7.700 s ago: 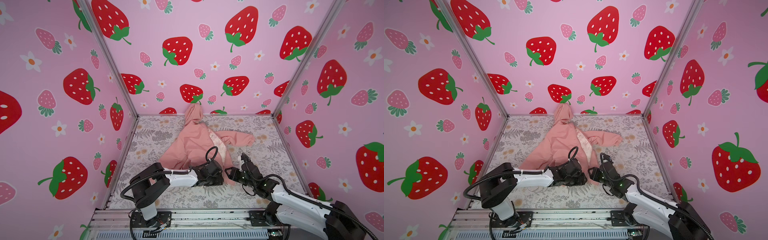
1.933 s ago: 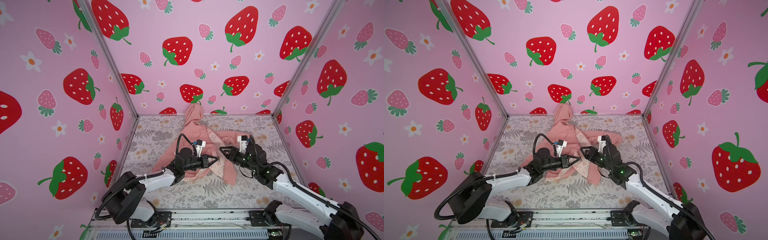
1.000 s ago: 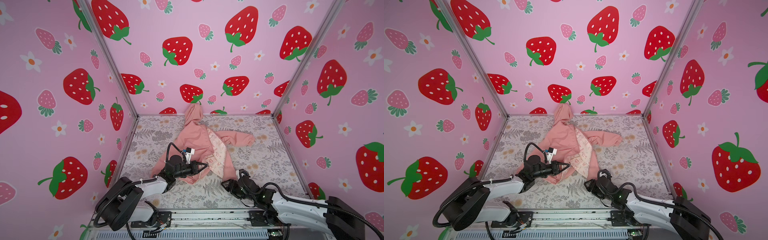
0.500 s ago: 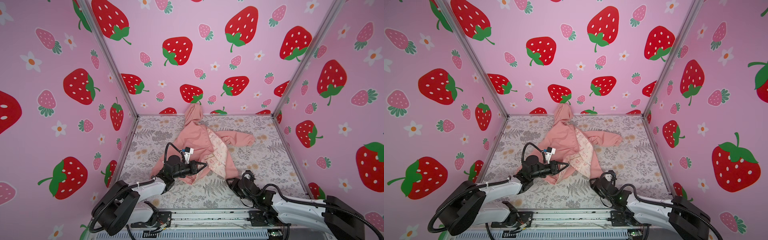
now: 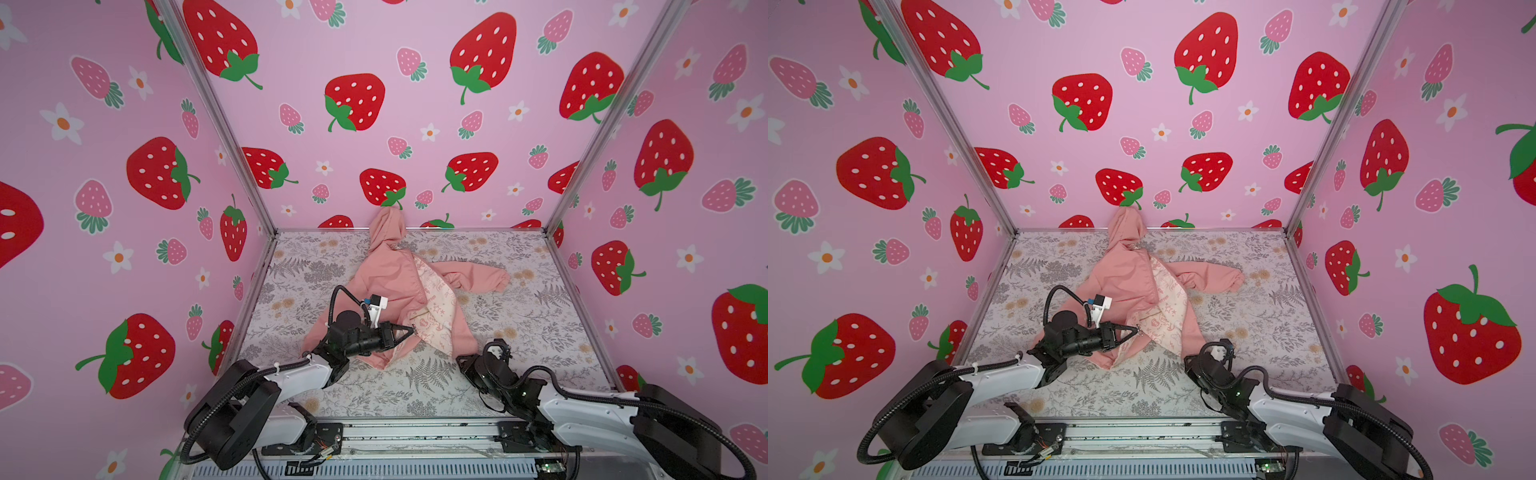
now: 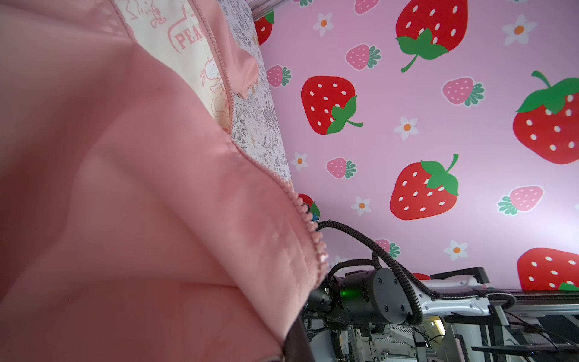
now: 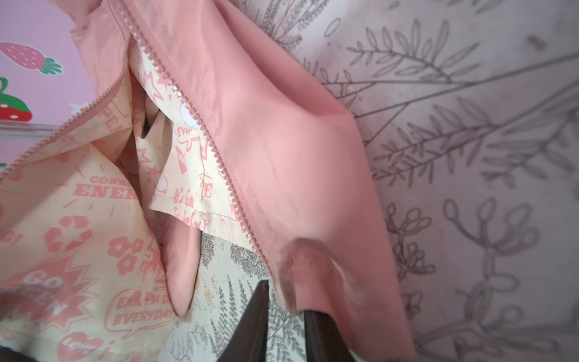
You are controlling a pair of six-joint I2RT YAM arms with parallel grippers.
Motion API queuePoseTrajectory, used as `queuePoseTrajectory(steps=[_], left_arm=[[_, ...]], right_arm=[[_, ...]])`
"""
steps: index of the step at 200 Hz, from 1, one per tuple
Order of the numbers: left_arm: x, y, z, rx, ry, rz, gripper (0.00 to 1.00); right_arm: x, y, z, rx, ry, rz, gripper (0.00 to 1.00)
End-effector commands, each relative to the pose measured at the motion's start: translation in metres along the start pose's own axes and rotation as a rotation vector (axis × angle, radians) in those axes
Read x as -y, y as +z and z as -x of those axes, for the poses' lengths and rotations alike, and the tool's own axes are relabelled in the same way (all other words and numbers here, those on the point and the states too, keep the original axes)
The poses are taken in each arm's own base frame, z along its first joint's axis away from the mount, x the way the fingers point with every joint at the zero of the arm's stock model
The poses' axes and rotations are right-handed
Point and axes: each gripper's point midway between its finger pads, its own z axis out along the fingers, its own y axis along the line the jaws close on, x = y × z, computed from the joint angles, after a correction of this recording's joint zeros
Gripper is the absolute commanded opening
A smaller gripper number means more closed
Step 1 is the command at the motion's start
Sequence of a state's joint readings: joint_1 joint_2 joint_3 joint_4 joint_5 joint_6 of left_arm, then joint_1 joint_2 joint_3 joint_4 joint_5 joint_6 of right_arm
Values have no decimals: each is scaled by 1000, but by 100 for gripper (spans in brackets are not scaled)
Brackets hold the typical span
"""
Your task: Zip up the jacket
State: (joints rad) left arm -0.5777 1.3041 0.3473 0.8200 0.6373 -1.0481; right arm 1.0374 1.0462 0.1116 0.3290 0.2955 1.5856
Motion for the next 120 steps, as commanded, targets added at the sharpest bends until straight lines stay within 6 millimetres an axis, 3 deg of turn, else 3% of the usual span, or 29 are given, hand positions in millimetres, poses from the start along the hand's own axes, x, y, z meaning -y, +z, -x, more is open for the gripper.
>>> queuePoseTrajectory(steps=[1, 49, 69, 120], left_arm=[[-3, -1, -3, -4, 8, -10, 0], [-41, 0, -15, -8, -45, 93, 0], [-54, 1, -18, -5, -70, 115, 0], [-66, 14, -14, 23, -124, 67, 0]], right_arm=[[-22, 1, 7, 24, -3, 45, 14], [-65, -2, 13, 25, -72, 113, 0], [-90, -4, 15, 21, -113, 149, 0], [-189, -11, 15, -12, -327, 273, 0]])
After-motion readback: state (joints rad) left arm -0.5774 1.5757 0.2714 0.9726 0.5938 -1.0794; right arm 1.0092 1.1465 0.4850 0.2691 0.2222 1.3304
